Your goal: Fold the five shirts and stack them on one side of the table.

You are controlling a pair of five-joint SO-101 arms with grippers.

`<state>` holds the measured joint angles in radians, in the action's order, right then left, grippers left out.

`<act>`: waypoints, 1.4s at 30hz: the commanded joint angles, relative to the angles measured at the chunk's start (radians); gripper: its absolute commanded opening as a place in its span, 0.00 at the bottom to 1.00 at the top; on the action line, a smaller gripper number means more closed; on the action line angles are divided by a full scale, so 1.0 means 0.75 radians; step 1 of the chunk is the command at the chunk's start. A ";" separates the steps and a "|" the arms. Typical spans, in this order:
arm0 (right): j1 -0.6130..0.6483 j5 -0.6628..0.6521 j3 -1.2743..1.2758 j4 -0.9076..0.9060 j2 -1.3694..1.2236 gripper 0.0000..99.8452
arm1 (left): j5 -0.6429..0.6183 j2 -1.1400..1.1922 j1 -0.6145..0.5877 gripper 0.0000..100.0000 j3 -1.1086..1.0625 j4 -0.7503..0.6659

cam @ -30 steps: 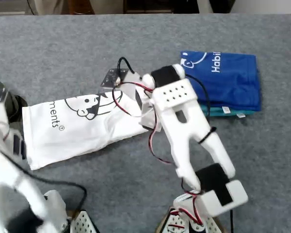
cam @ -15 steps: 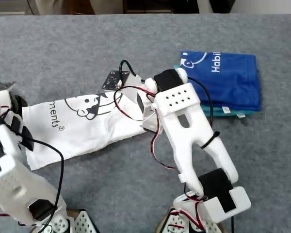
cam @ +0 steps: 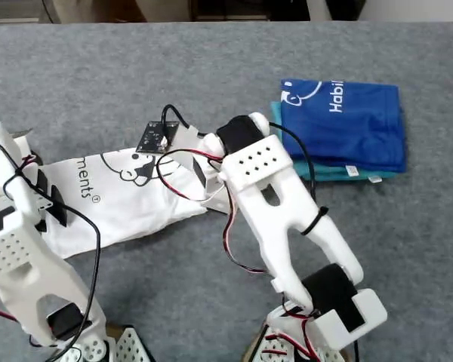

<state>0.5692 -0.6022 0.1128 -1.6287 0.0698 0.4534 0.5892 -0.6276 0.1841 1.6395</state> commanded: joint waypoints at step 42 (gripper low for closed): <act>0.013 0.008 -0.005 0.006 0.069 0.00 | -0.063 0.332 -0.102 0.13 0.319 0.158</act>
<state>0.5692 -0.6022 0.1128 -1.6287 0.0698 0.4227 0.7948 -0.6951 0.3974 1.7499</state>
